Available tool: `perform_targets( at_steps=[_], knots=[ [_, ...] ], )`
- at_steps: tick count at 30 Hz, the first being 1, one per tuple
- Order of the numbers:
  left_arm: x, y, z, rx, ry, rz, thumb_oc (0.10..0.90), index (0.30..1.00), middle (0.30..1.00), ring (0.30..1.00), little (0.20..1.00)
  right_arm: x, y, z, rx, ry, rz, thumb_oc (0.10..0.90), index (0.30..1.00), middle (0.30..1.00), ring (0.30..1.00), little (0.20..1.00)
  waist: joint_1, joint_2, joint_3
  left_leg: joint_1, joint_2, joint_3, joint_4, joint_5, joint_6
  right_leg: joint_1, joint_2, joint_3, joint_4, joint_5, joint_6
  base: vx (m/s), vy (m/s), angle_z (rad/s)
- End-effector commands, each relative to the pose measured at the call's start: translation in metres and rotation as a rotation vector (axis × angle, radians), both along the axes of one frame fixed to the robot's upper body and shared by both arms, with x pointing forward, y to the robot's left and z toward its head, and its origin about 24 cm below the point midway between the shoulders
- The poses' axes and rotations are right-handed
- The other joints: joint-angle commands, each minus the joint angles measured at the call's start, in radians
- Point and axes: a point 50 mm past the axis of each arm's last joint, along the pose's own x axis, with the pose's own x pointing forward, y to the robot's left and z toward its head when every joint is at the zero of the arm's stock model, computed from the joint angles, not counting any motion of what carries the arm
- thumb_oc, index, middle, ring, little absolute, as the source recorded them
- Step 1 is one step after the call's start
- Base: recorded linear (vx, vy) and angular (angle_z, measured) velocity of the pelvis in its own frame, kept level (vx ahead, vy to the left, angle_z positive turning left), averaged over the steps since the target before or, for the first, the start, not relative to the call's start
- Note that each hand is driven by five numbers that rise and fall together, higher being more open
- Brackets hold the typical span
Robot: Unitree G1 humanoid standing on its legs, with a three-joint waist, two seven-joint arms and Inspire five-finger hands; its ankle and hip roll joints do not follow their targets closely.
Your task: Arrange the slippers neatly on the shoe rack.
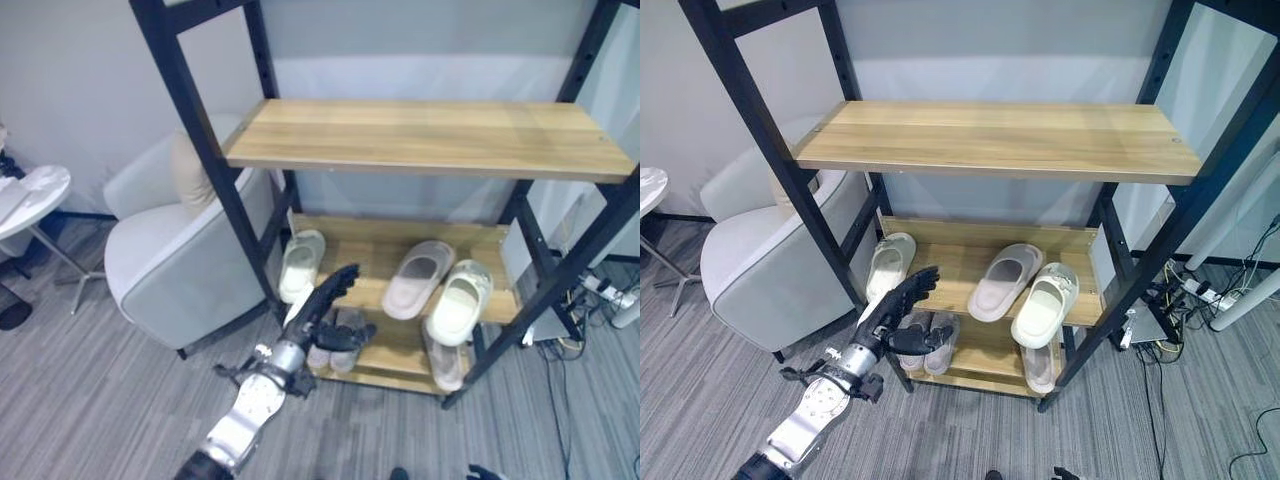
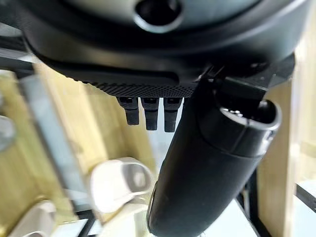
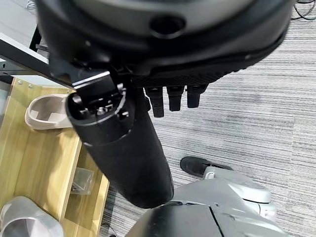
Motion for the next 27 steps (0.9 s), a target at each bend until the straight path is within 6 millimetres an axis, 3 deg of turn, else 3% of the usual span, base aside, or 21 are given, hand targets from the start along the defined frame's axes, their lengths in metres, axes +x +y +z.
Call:
perform_targets(
  at_steps=[1,6,10,15,18,20,27],
  knots=[
    [0.028,-0.024,0.073,-0.096,-0.352,-0.060,0.800,0.900,0.900,0.900,0.900,0.012,-0.001,0.004,0.010,-0.064,0.019,0.800,0.900,0.900,0.900,0.900,-0.027,-0.012,-0.017,-0.058,0.027,-0.047,0.035,0.006,-0.075,0.058,0.015,0.057,0.011,-0.127,0.037,0.00,-0.046,-0.03],
    [0.039,-0.032,0.083,-0.104,-0.379,-0.052,0.800,0.900,0.900,0.900,0.900,0.012,-0.008,0.007,0.003,-0.081,-0.006,0.800,0.900,0.900,0.900,0.900,-0.055,-0.015,0.014,-0.116,0.053,-0.052,0.165,-0.016,-0.100,0.064,0.038,0.085,0.009,-0.137,0.014,-0.01,-0.101,0.00],
    [0.042,-0.031,0.083,-0.118,-0.367,-0.040,0.800,0.900,0.900,0.900,0.900,0.020,-0.013,0.010,-0.013,-0.104,-0.031,0.800,0.900,0.900,0.900,0.900,-0.055,-0.016,0.035,-0.156,0.044,-0.087,0.246,-0.002,-0.112,0.061,0.045,0.106,0.018,-0.137,0.004,0.05,-0.061,0.04],
    [0.042,-0.034,0.079,-0.110,-0.354,-0.041,0.800,0.900,0.900,0.900,0.900,0.020,-0.017,0.011,-0.027,-0.106,-0.027,0.800,0.900,0.900,0.900,0.900,-0.044,-0.024,0.045,-0.214,0.019,-0.099,0.224,-0.010,-0.098,0.069,0.041,0.119,0.016,-0.143,0.014,0.11,0.008,-0.08],
    [0.041,-0.027,0.075,-0.102,-0.347,-0.017,0.800,0.900,0.900,0.900,0.900,0.024,-0.015,0.011,-0.033,-0.109,-0.008,0.800,0.900,0.900,0.900,0.900,-0.019,-0.023,0.052,-0.245,-0.008,-0.152,0.216,-0.006,-0.094,0.073,0.053,0.182,0.030,-0.166,0.016,0.18,0.068,-0.62],
    [0.040,-0.021,0.071,-0.095,-0.332,-0.002,0.800,0.900,0.900,0.900,0.900,0.029,-0.014,0.012,-0.027,-0.104,0.024,0.800,0.900,0.900,0.900,0.900,-0.009,-0.029,0.040,-0.204,-0.018,-0.127,0.195,-0.033,-0.072,0.071,0.026,0.232,0.049,-0.170,0.028,0.22,0.181,-1.24],
    [0.035,-0.008,0.063,-0.090,-0.303,0.024,0.800,0.900,0.900,0.900,0.900,0.042,-0.005,0.013,-0.006,-0.116,0.090,0.800,0.900,0.900,0.900,0.900,0.019,-0.039,0.029,-0.182,-0.033,-0.031,0.190,-0.090,-0.028,0.035,-0.028,0.288,0.069,-0.167,0.074,0.08,0.098,-0.72]
  ],
)
